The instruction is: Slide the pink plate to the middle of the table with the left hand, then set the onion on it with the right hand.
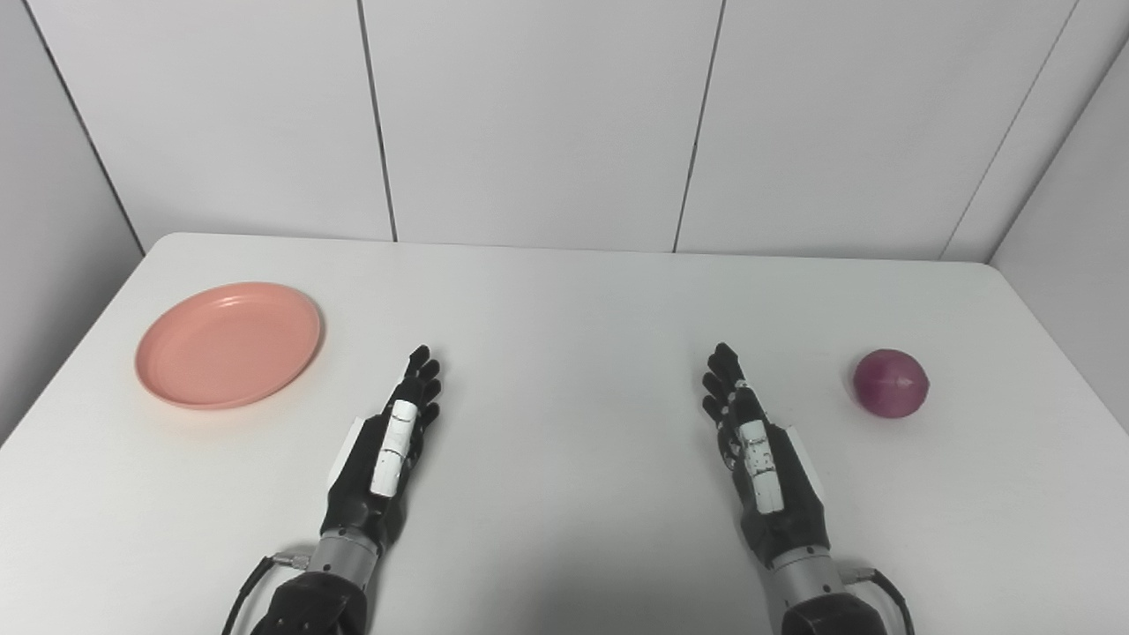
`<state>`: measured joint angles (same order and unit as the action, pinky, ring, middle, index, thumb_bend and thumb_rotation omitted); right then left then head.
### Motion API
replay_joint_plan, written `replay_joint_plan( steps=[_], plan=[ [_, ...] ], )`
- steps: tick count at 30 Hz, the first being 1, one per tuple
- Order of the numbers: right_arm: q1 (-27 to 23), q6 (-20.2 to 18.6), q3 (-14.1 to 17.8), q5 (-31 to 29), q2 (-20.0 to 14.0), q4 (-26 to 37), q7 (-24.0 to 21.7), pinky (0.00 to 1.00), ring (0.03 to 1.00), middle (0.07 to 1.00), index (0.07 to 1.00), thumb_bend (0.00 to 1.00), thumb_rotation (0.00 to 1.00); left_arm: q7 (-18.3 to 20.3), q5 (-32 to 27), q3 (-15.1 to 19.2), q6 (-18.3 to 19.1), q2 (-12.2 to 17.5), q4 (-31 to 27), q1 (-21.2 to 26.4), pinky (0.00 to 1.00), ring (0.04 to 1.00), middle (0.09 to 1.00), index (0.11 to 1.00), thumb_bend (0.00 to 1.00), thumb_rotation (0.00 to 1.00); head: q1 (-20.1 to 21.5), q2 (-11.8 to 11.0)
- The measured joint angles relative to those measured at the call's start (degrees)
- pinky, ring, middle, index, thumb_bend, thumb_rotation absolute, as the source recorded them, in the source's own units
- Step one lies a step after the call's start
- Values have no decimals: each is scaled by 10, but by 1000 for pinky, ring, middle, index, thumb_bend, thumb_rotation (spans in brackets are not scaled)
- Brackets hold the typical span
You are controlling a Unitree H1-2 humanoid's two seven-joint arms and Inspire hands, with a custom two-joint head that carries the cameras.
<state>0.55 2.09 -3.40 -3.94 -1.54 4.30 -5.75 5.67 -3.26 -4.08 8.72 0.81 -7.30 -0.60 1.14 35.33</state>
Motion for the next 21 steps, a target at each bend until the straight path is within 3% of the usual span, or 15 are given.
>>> replay_joint_plan(
  steps=[10,21],
  plan=[
    [-1,0,0,2,-1,-1,0,1000,1000,1000,1000,644,956,-1,21,-5,-16,0,4,0,1000,1000,1000,1000,871,1000,2,-3],
    [-2,0,-1,5,0,-2,1,1000,1000,1000,1000,666,986,7,26,-8,-32,1,7,0,1000,1000,1000,1000,765,1000,4,-5]
  ],
)
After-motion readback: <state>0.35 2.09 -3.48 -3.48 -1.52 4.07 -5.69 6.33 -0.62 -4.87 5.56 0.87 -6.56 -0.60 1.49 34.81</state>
